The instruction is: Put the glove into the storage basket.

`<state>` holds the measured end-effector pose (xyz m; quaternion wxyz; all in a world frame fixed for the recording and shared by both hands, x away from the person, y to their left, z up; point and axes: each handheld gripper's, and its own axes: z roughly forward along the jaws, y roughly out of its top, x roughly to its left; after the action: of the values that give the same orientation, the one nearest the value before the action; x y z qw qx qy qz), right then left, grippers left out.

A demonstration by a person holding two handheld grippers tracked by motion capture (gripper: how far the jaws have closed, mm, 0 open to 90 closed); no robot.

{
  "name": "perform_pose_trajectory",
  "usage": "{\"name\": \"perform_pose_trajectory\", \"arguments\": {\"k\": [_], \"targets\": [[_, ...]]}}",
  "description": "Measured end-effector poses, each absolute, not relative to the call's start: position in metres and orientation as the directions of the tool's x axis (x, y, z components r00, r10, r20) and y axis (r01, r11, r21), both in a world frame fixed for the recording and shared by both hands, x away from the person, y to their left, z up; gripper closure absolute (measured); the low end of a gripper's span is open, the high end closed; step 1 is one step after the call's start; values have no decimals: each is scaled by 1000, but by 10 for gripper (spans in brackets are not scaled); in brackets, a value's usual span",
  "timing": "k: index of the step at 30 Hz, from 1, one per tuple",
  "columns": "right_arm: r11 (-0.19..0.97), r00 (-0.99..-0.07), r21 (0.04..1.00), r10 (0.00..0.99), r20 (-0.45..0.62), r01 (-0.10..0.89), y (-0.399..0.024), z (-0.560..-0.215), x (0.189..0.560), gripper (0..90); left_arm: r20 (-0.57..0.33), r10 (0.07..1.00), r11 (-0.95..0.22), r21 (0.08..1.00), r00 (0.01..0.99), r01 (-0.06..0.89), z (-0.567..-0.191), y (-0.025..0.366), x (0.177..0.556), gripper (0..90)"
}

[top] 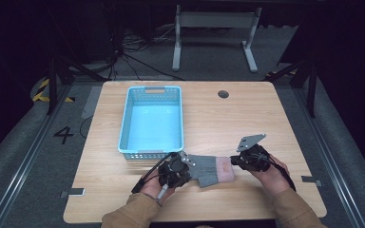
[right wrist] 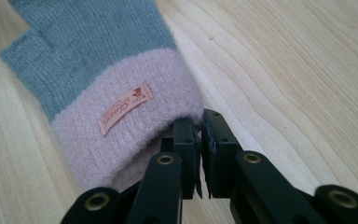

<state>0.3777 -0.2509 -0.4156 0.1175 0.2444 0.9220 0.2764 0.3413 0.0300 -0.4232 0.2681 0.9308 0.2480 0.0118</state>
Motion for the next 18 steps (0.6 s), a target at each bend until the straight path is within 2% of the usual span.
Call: {"name": "perform_pose_trajectory", "arguments": {"k": [6,8,9,10,15,16,18], "targets": [[731,-850,555,520,-79,396,-251,-423,381,834,-121,460,-736,503,880,454,-427,29,344,880],[731,-845,555,527,-89,398,-251,-423,381,767,-130,460,-733,504,879,458,-427,30,344,867],[725,-840,557,535,-86,405,-253,-423,380,714,-130,457,-731,509,880,455,-427,31,344,825],[725,-840,557,535,-86,405,-253,-423,380,714,-139,457,-724,515,878,458,-427,31,345,825],[711,-827,573,554,-100,407,-266,-414,374,663,-164,458,-687,559,874,465,-419,35,345,659],[711,-827,573,554,-100,407,-266,-414,374,663,-165,459,-676,573,873,464,-417,34,344,659],[698,-815,587,569,-107,410,-273,-409,372,650,-148,463,-665,593,874,453,-412,33,343,601]]}}
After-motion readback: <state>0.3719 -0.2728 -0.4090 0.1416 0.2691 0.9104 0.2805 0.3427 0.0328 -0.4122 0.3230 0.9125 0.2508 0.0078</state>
